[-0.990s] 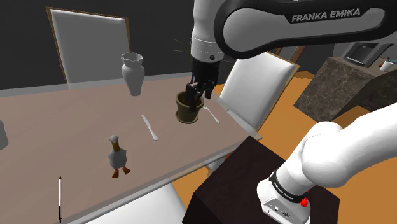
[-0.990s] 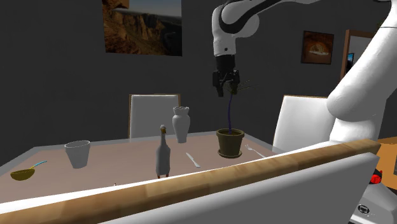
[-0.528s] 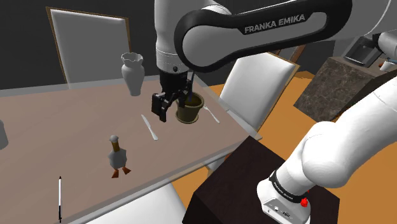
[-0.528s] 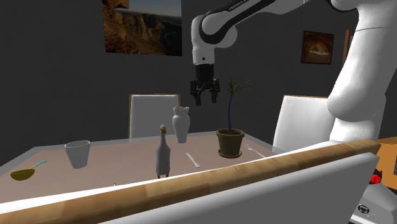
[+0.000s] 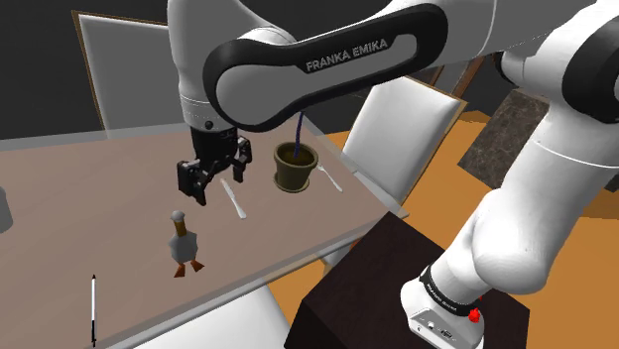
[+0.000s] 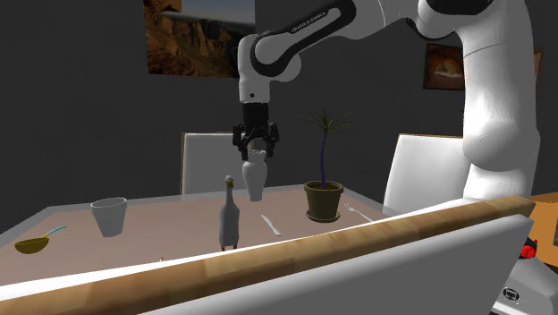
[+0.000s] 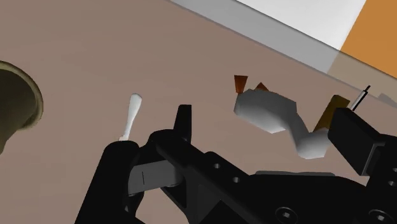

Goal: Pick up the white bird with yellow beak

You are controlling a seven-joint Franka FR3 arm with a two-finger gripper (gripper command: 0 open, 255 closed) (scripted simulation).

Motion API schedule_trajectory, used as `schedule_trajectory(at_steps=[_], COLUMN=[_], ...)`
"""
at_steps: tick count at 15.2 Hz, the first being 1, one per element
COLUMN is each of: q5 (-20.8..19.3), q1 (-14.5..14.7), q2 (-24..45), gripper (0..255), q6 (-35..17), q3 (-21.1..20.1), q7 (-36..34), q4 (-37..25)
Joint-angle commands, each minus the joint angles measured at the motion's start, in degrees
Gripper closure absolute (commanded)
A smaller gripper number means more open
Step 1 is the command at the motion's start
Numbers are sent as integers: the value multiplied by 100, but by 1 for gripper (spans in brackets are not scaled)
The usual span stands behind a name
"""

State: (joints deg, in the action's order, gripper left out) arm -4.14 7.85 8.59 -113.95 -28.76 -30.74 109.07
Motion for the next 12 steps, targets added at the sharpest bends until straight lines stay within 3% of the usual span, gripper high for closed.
schedule_trajectory(at_steps=[1, 6, 12], q5=[-218, -690, -790], q1=[143, 621, 678], q2=[485, 1652, 1865], gripper=[0, 0, 0], q6=[-36, 64, -242], q3=[-23, 48, 107], q7=[-258, -741, -808], q4=[-419, -1651, -1546])
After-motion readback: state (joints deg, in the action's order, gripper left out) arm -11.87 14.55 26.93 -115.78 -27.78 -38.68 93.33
